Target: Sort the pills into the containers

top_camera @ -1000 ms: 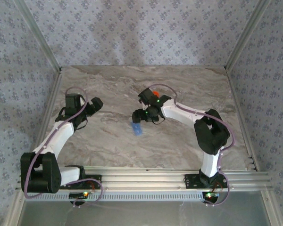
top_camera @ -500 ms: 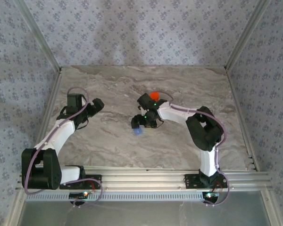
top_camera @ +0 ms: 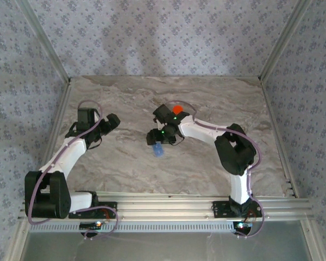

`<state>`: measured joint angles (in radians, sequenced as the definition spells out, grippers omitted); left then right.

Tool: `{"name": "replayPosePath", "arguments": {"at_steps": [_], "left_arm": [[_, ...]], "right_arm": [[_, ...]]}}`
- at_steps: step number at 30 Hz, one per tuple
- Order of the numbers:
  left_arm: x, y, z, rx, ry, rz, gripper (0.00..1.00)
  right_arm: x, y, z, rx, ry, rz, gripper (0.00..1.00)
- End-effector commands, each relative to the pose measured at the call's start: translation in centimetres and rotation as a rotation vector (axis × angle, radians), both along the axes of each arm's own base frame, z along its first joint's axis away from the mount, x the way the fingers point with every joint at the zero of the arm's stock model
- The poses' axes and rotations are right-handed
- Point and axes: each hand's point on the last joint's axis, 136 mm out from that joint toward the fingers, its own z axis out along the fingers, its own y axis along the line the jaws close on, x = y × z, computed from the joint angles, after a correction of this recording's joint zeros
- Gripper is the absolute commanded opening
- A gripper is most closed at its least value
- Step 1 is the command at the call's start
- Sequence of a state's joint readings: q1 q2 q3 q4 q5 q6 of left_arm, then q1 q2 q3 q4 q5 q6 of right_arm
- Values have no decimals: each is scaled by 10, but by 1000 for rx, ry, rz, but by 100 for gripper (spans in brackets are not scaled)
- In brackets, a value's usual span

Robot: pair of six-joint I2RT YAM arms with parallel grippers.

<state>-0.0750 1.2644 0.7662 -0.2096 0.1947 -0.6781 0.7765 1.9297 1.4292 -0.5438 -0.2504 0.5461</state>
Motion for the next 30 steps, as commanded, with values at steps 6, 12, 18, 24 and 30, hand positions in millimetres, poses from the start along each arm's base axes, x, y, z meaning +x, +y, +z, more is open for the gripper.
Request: {"name": "replayPosePath", "arguments": {"at_steps": [6,12,18,24,30], "left_arm": [[4,-4,12,5,-20,-23,100],[4,-3,13,9,-21,-19,100],[4,-2,15,12,-25,-16,100],[3,-1,15,13,-21,-12,100],[4,-1,14,13,-21,-11,100]], "right_arm": [[1,15,3,4,-14,44,70],[-2,18,-11,-9,11,53,70],[-10,16,-29,-27,50,60,69],[-15,14,-35,-29,79,62,69],[-10,15,-9,12,46,50,69]]}}
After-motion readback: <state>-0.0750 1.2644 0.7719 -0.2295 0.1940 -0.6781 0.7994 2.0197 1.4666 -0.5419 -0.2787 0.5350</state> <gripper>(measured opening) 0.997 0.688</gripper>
